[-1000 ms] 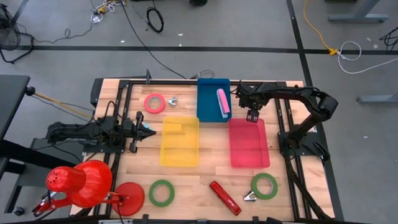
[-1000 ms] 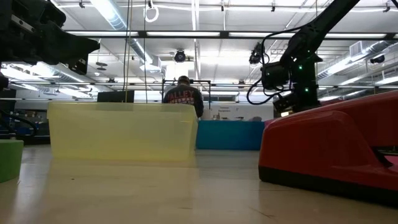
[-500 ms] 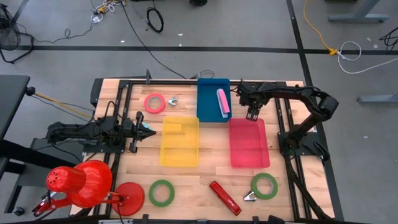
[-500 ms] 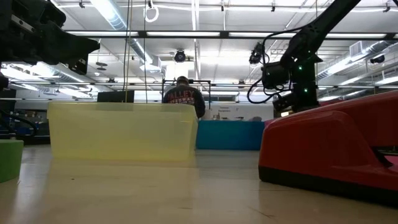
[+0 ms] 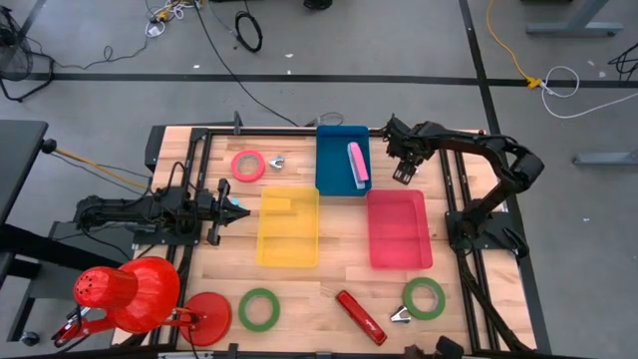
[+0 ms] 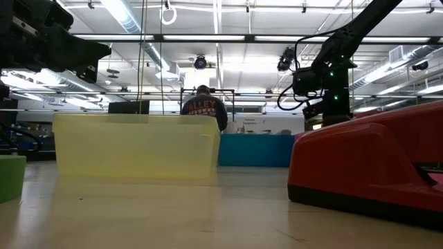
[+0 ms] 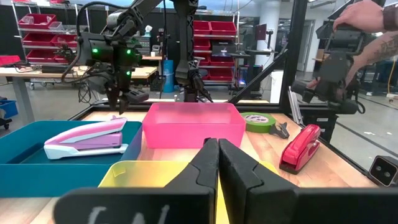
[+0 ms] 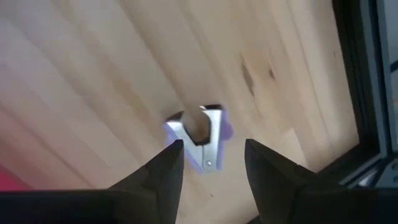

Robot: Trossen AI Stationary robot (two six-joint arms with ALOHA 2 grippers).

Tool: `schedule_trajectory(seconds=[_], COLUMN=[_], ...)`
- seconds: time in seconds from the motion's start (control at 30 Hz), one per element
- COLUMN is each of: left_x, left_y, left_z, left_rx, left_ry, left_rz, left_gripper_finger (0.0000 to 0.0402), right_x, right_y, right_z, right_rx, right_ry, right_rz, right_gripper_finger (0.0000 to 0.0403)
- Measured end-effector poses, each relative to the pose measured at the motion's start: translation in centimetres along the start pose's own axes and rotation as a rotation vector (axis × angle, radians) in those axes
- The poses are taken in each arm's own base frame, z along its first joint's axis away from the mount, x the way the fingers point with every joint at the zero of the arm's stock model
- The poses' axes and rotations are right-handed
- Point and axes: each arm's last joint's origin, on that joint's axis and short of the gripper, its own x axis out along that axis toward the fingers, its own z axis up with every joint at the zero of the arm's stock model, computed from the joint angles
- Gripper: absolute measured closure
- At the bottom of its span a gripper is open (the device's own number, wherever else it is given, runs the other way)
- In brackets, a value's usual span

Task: Pick and place Stapler, Stapler remover, tape
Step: Put the purple staple remover into the red bin

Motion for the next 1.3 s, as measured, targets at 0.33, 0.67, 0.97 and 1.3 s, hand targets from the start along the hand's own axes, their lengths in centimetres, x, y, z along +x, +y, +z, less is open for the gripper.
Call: schedule_trajectory(seconds=[0.33, 0.67, 0.97, 1.3], left_x=[0.0, 0.0, 0.0, 0.0], left_y=[0.0, 0.0, 0.0, 0.0], left_z=[0.0, 0.0, 0.0, 0.0], left_rx=[0.0, 0.0, 0.0, 0.0], left_ry=[0.0, 0.0, 0.0, 0.0], left_rz=[0.0, 0.0, 0.0, 0.0], left_gripper_finger=[0.0385, 0.0385, 0.0385, 0.0385], right_x=[0.4, 1.6, 2.6, 2.6], right_y=[-1.2, -1.1, -1.9, -2.0], right_z=[-0.2, 0.4, 0.2, 0.3], right_rx=[0.074, 0.083, 0.123, 0.145], right_ry=[-0.007, 0.002, 0.039, 0.02], right_rz=[0.007, 0.03, 0.034, 0.031], right_gripper_finger=[0.0238, 0.0238, 0.0238, 0.0239])
